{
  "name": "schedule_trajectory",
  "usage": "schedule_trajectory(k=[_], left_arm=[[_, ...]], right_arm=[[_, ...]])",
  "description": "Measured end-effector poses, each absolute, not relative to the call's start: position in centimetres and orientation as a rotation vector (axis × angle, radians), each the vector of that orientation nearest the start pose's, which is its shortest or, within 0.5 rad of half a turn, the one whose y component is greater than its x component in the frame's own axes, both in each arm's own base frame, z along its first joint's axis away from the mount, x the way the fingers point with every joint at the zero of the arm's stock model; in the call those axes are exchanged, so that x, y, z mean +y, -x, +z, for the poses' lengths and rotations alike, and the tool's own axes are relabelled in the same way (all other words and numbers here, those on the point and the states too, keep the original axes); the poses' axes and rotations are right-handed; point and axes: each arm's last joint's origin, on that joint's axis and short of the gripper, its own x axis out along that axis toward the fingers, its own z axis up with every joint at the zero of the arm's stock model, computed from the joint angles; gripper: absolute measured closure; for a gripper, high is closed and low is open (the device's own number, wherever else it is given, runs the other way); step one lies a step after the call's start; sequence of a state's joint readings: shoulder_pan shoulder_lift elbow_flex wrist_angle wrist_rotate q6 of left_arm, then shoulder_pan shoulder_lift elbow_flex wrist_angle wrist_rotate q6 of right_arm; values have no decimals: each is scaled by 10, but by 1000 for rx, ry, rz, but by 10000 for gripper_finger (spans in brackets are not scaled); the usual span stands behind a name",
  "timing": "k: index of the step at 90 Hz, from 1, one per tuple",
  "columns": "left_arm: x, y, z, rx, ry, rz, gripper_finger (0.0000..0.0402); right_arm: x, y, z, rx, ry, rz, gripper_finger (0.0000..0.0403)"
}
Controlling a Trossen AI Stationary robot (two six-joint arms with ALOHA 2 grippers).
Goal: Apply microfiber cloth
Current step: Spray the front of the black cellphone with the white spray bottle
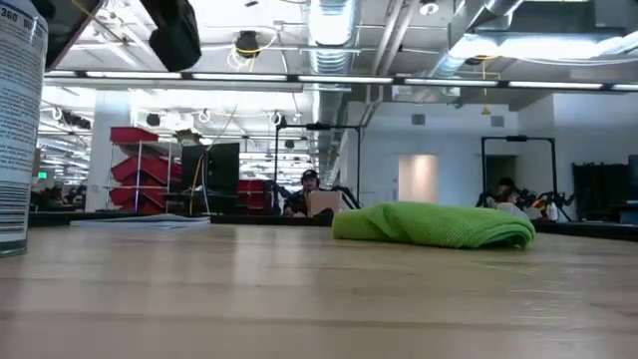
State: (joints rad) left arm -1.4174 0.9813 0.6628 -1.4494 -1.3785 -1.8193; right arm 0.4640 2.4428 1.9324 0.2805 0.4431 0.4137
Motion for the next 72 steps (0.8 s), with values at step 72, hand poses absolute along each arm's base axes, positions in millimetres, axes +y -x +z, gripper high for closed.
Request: schedule_trajectory(k=[72], left_arm=[[-112,-45,223,312,86,233,400]], right_arm=[[227,-495,160,403,-321,-247,403]])
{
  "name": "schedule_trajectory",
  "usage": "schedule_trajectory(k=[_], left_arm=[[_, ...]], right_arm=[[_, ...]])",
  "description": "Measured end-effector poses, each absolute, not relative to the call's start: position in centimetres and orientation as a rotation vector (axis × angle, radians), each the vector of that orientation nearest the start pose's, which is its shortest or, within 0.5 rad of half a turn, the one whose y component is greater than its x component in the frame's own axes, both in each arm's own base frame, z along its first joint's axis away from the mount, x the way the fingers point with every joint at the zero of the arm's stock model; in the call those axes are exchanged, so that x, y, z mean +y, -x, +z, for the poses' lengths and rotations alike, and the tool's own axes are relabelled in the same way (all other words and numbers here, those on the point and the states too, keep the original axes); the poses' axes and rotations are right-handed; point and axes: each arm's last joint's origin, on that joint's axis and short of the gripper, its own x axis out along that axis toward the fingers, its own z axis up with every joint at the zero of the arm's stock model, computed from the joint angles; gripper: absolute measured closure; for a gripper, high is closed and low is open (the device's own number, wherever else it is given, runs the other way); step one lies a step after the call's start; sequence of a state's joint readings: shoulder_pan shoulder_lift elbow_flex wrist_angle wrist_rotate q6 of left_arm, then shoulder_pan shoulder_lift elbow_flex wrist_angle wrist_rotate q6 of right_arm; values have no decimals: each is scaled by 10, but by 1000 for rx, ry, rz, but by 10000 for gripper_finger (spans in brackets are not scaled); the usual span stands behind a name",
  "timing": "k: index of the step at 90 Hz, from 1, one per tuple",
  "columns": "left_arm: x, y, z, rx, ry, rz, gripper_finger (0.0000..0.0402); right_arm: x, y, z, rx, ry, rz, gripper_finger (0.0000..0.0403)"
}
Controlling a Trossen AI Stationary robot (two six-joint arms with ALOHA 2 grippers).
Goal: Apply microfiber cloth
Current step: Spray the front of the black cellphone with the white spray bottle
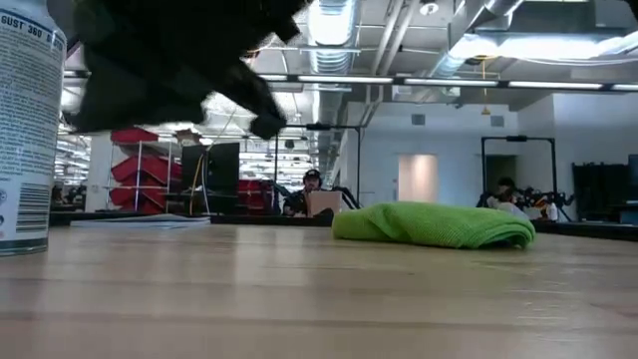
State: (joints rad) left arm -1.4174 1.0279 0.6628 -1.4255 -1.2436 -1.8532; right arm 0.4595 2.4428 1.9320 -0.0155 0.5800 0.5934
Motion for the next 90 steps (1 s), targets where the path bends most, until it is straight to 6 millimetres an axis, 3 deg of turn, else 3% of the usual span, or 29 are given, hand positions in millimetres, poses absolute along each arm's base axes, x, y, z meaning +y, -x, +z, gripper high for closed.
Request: schedule_trajectory(k=[16,29,43,66,90], left_arm=[[-106,-43,223,361,117,281,400],[-106,-42,221,428,141,308,400],[-108,-43,219,431,134,316,400],[-122,-45,211,423,195,316,400],[-140,-50,192,434,234,374,400]], right_arm=[[242,-500,179,262,-328,-37,403],[231,-507,183,226,-317,-17,403],[214,-513,179,267,-345,-36,403],[215,-512,177,285,-337,-42,403],[214,-504,165,369,-295,-211,403]])
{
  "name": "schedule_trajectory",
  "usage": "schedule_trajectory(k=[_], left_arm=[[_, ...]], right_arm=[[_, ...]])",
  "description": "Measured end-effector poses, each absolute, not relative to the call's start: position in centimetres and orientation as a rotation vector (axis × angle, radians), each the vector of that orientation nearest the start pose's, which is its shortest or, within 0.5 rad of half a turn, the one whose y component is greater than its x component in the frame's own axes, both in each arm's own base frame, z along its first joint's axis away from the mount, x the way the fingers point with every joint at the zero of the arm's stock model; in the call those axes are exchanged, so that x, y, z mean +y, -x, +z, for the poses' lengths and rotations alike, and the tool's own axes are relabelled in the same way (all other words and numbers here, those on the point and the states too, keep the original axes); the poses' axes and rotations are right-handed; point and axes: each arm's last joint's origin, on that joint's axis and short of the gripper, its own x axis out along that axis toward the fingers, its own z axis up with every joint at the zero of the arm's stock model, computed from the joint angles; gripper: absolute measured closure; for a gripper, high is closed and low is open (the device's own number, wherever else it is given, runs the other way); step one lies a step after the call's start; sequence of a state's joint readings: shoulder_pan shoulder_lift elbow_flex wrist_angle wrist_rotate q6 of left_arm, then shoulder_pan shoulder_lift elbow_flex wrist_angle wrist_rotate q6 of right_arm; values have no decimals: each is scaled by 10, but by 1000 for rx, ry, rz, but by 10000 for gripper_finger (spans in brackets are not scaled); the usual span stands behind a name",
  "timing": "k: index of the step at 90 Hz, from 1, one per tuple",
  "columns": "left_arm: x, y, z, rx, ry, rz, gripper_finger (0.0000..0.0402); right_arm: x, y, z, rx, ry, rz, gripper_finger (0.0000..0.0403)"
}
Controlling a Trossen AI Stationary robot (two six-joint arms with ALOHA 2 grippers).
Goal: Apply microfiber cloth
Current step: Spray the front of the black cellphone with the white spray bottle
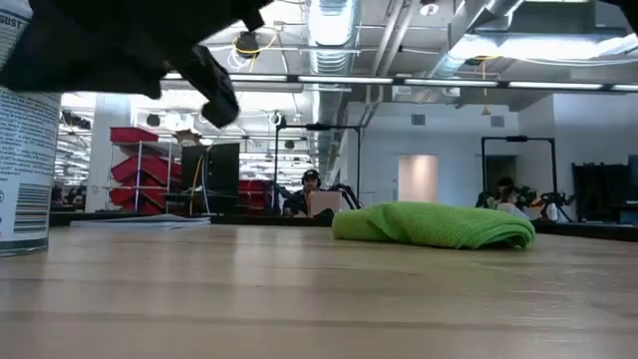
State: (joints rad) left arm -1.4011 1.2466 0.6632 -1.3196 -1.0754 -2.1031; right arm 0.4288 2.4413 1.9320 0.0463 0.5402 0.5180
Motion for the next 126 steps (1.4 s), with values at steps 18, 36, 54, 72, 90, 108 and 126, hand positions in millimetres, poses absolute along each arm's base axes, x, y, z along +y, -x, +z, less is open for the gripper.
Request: schedule_trajectory(k=[18,36,54,72,90,108,126], left_arm=[[-147,-66,174,444,271,521,400],[-157,-91,155,455,261,616,400],[-165,-110,152,419,276,660,400],[-167,-135,148,403,250,675,400],[-163,-160,149,361,220,681,400],[-158,-192,151,355,187,687,401],[-148,-219,156,340,159,694,401]], right_arm=[[223,-496,160,390,-300,-304,403],[226,-493,160,389,-313,-329,403],[231,-487,157,395,-299,-370,403],[242,-469,164,390,-248,-504,403],[256,-438,176,413,-213,-617,403],[271,-415,172,402,-251,-676,403],[281,-406,171,397,-276,-671,403]])
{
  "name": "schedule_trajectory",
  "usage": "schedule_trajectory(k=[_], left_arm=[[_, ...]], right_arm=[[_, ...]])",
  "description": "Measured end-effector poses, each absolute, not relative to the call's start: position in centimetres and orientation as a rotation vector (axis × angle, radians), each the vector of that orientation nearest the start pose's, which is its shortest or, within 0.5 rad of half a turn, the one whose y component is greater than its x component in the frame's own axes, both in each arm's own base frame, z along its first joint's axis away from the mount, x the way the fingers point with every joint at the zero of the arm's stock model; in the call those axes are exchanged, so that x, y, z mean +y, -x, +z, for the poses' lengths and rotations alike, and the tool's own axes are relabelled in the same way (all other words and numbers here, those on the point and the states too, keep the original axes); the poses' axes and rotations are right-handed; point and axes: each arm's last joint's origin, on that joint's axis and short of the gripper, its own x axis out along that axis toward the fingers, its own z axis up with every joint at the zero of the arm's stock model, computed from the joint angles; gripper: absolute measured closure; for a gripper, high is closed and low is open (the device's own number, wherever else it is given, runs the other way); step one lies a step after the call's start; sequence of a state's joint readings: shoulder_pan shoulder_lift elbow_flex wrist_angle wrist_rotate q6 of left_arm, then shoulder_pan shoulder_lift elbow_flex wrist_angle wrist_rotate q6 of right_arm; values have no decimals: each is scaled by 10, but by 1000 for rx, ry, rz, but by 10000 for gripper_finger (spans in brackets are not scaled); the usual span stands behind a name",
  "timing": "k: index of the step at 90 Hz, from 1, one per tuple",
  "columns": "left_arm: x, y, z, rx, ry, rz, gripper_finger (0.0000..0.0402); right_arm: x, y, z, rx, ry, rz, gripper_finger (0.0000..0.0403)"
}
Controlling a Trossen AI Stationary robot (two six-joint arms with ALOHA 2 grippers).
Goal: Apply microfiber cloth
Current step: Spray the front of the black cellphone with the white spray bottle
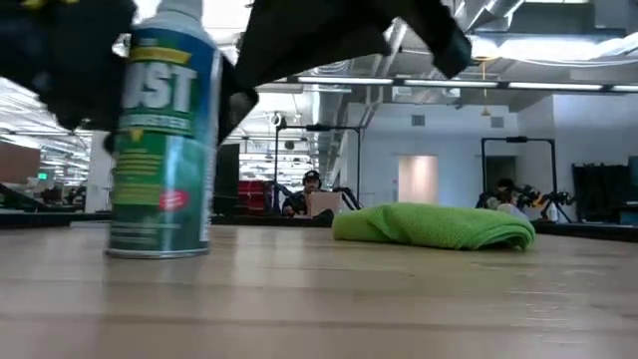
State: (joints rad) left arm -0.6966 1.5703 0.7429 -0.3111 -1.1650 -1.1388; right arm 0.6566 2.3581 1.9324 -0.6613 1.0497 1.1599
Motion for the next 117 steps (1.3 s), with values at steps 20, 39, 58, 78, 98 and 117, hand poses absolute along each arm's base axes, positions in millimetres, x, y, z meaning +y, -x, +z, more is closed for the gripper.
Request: schedule_trajectory(k=[20,39,58,78,98,117], left_arm=[[-134,-246,162,383,123,656,401],[-127,-223,159,440,75,742,401],[-138,-167,175,317,65,733,401],[-128,-129,198,195,39,680,401],[-104,-113,205,177,-19,703,401],[-78,-95,183,130,59,711,401]], right_arm=[[283,-404,170,384,-301,-675,403],[277,-387,164,398,-312,-779,403],[279,-369,163,367,-308,-839,403],[278,-371,166,259,-285,-850,403],[262,-394,166,258,-240,-855,403],[252,-424,149,292,-273,-750,403]])
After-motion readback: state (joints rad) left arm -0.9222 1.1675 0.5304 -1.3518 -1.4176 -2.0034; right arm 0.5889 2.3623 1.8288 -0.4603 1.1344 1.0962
